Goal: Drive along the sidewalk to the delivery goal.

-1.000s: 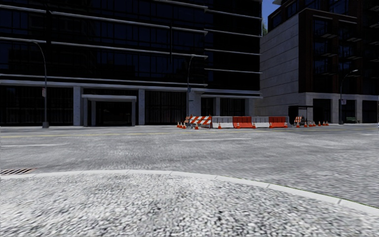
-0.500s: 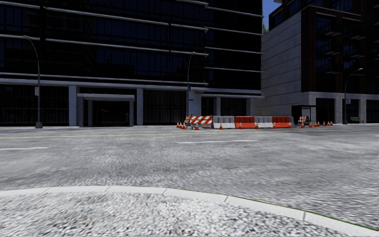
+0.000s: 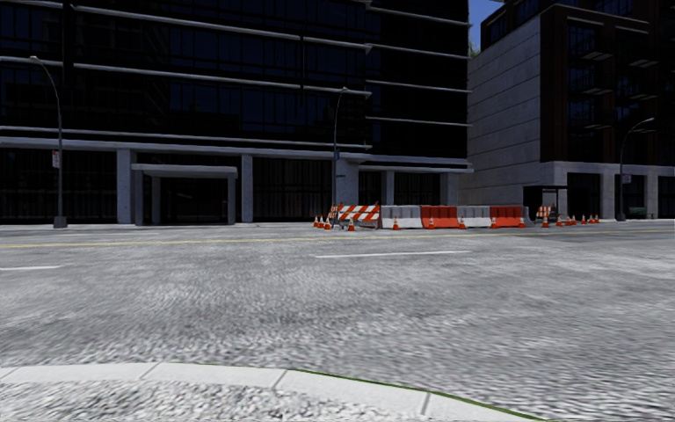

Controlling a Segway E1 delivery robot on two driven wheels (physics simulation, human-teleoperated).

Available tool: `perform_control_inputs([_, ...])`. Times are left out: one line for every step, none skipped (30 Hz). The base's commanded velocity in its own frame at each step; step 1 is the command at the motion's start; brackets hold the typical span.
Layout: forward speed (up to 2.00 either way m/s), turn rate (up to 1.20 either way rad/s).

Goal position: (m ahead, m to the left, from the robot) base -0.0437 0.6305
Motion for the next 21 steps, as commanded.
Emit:
perform_control_inputs([0.0,0.0])
perform_control_inputs([0.0,0.0])
perform_control_inputs([0.0,0.0])
perform_control_inputs([0.0,0.0])
perform_control_inputs([0.0,0.0])
perform_control_inputs([0.0,0.0])
perform_control_inputs([0.0,0.0])
perform_control_inputs([0.0,0.0])
perform_control_inputs([0.0,0.0])
perform_control_inputs([0.0,0.0])
perform_control_inputs([0.0,0.0])
perform_control_inputs([0.0,0.0])
perform_control_inputs([0.0,0.0])
perform_control_inputs([0.0,0.0])
perform_control_inputs([0.0,0.0])
perform_control_inputs([0.0,0.0])
perform_control_inputs([0.0,0.0])
perform_control_inputs([0.0,0.0])
perform_control_inputs([0.0,0.0])
perform_control_inputs([0.0,0.0])
perform_control_inputs([0.0,0.0])
